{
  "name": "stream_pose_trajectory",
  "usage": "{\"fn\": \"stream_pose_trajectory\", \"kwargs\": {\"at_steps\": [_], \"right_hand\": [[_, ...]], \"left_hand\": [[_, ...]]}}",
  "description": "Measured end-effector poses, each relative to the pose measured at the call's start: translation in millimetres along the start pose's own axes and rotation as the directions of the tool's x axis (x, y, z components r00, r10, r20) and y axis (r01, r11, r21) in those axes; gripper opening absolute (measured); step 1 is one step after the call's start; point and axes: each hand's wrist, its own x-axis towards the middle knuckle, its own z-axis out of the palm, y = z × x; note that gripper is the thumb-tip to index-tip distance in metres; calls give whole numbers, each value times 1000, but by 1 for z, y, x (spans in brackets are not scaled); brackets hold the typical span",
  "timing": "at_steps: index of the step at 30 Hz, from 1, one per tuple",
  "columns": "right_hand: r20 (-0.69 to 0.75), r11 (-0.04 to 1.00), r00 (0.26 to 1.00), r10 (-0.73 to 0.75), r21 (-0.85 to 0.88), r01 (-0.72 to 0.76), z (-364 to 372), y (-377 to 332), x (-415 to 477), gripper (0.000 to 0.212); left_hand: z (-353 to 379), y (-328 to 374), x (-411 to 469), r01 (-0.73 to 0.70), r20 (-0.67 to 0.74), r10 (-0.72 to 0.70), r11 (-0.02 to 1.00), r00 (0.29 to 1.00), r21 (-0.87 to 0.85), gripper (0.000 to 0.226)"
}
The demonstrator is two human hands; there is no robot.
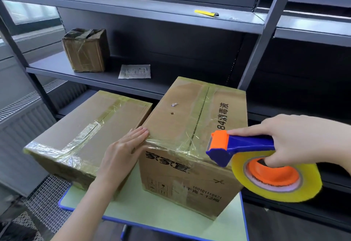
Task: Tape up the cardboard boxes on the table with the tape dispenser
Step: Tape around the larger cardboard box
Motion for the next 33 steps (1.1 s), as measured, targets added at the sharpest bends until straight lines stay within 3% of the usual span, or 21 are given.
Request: {"fn": "stream_pose_trajectory", "kwargs": {"at_steps": [4, 7, 9, 14, 19, 33], "right_hand": [[-16, 999, 999, -41, -30, 41, 2, -1, -4, 76], [-35, 998, 998, -50, -36, 49, 3, -2, -4, 76], [-53, 997, 997, -60, -53, 57, 3, -2, -2, 75], [-57, 992, 996, -73, -110, 66, 1, -8, 5, 71], [-51, 988, 996, -77, -138, 69, -3, -12, 10, 70], [-119, 994, 987, -110, -31, 107, 3, -27, 5, 69]], "left_hand": [[-5, 10, 2, -13, 102, -2, 990, 995, 143, 60], [-5, 29, 4, -129, 165, 63, 896, 984, 424, 71], [6, 52, 3, -216, 200, 133, 846, 971, 487, 69], [53, 93, -3, -338, 228, 264, 846, 937, 412, 64], [54, 87, -2, -276, 134, 246, 909, 960, 311, 60], [29, 64, -1, -182, 197, 145, 966, 970, 183, 64]]}}
